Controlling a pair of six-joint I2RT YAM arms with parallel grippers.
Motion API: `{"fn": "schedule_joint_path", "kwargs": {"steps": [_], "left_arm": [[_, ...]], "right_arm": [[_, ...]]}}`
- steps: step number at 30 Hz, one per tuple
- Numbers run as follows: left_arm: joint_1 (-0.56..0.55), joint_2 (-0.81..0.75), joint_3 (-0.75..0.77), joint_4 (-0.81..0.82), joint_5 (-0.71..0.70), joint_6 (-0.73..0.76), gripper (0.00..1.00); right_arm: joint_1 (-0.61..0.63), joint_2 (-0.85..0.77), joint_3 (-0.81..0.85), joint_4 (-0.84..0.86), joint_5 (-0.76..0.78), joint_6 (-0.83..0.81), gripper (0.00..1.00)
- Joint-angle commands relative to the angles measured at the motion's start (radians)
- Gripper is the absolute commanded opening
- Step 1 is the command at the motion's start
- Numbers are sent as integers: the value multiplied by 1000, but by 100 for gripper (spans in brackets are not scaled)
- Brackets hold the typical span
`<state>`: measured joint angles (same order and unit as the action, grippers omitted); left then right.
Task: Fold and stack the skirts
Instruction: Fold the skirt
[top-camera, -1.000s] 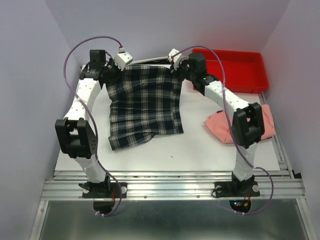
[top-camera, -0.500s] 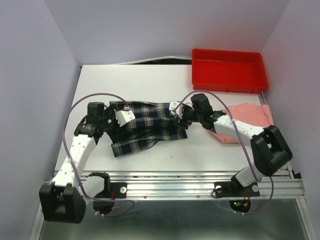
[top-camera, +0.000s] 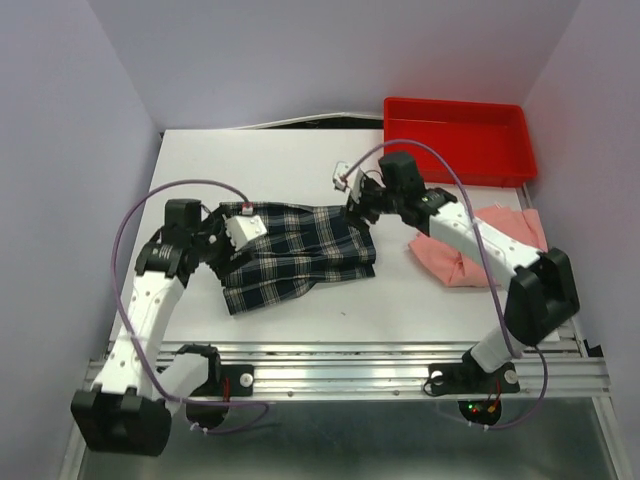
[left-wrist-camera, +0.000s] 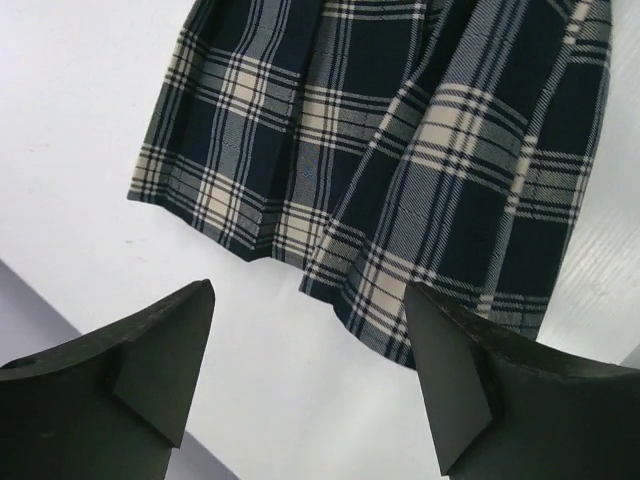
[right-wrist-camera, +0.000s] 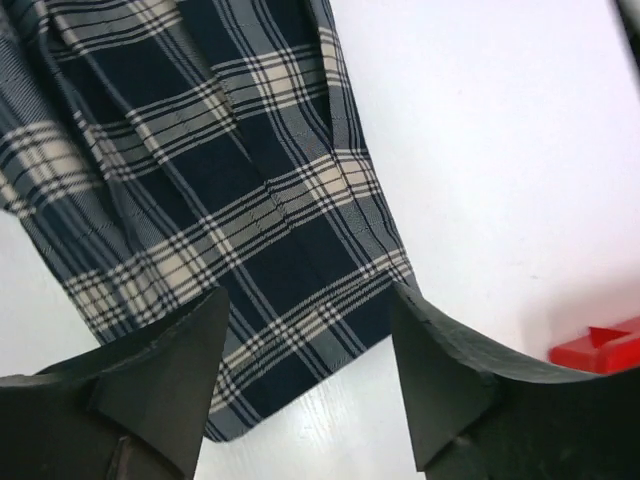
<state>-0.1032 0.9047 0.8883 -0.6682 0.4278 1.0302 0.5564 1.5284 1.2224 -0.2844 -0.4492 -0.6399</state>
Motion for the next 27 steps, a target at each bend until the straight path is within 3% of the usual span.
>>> {"fn": "schedule_joint_path", "kwargs": {"steps": [1, 2, 5, 6, 8, 10, 12, 16, 20, 27], "left_arm": [[-3, 181, 148, -3, 83, -125, 79], [-6, 225, 173, -14, 89, -131, 74], [-16, 402, 251, -88, 82, -121, 53], [-16, 468, 273, -106, 74, -76, 50], [-16, 502, 282, -146, 45, -45, 50], [-16, 494, 302, -148, 42, -32, 57], [-61, 465, 305, -136, 11, -33, 63], [-197, 493, 236, -110, -84, -57, 64], [-208, 643, 219, -77, -158, -126, 46], [-122, 975, 326, -4, -254, -220, 35]], "right_arm": [[-3, 201, 242, -149, 47, 166, 68], [-12, 304, 290, -192, 34, 190, 66], [-12, 421, 417, -332, -31, 220, 59], [-12, 467, 431, -367, -67, 242, 56], [-12, 490, 443, -375, -78, 285, 57], [-41, 495, 462, -375, -85, 367, 58], [-68, 516, 494, -378, -112, 454, 61], [-90, 597, 551, -432, -152, 437, 60], [-90, 686, 580, -473, -143, 393, 60], [-90, 689, 443, -546, -88, 336, 50]]}}
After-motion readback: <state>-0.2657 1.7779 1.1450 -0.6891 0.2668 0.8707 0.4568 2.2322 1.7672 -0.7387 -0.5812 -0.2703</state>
